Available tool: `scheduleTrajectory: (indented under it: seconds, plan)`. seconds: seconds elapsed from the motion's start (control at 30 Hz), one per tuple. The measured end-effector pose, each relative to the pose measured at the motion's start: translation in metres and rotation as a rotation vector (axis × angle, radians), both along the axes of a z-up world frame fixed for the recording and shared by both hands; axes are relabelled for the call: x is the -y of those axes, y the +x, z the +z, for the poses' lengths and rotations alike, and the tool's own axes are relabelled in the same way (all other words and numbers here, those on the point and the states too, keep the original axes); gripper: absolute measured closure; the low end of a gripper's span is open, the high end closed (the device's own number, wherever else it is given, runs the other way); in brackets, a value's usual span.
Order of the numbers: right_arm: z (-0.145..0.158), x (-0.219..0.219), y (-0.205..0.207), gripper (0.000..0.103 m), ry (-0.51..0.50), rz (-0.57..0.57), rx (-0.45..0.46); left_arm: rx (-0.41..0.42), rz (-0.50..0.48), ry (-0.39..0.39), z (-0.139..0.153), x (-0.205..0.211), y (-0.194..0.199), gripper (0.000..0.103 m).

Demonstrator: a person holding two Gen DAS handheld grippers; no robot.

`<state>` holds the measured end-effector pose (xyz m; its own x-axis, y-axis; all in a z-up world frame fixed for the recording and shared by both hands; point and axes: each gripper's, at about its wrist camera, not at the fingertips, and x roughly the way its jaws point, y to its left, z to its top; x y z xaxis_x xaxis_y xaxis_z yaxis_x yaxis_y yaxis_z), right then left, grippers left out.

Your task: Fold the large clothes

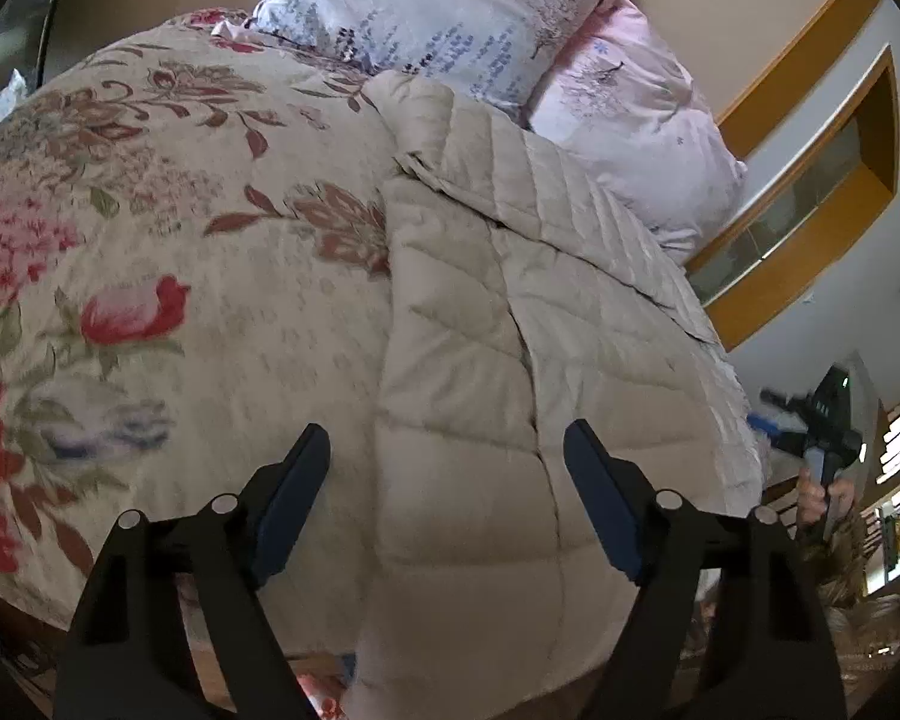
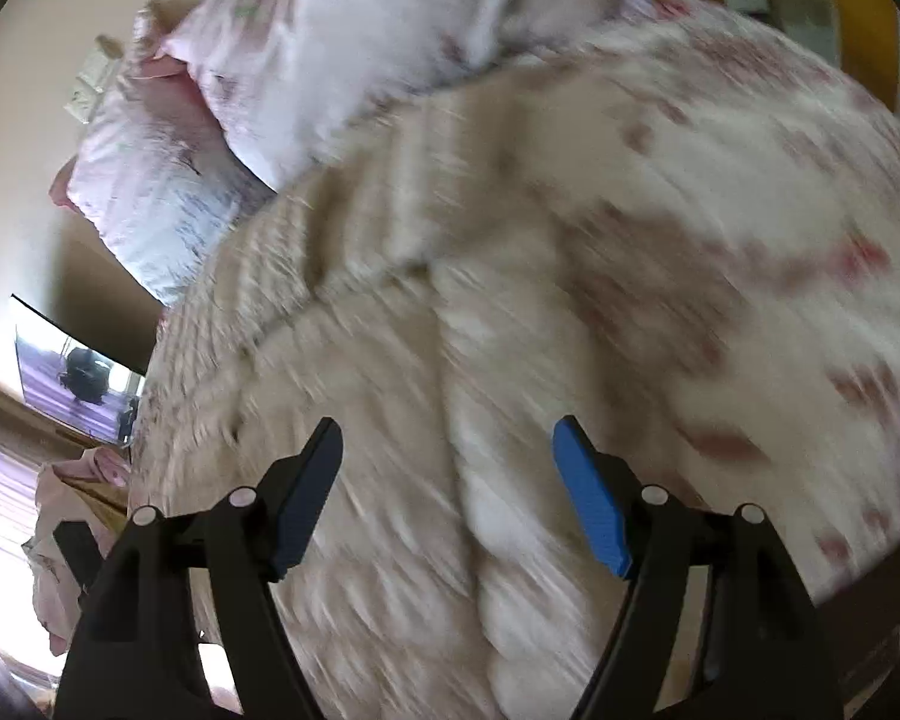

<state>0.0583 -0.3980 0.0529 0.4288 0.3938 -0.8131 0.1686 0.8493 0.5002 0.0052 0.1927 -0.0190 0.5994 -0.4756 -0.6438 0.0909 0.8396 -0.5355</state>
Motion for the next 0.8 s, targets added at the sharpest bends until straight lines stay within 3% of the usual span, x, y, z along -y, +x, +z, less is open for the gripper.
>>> scheduleTrajectory:
  seconds: [0.17, 0.3, 0.57, 0.8]
  plan:
    - [-0.010, 0.029, -0.056, 0.021, 0.040, 0.032, -0.078, -0.009, -0.060, -0.055, -0.002, 0.006, -0.017, 0.024]
    - [-0.025, 0.043, -0.088, 0.014, 0.126, 0.072, -0.118, -0.008, -0.108, -0.075, -0.004, 0.011, -0.032, 0.024]
    - [-0.074, 0.042, -0.097, 0.013, 0.201, 0.121, -0.193, -0.005, -0.114, -0.140, -0.009, 0.004, -0.055, 0.024]
    - [-0.091, 0.031, -0.099, 0.014, 0.351, 0.152, -0.130, -0.102, -0.103, -0.110, -0.030, 0.009, -0.061, 0.024]
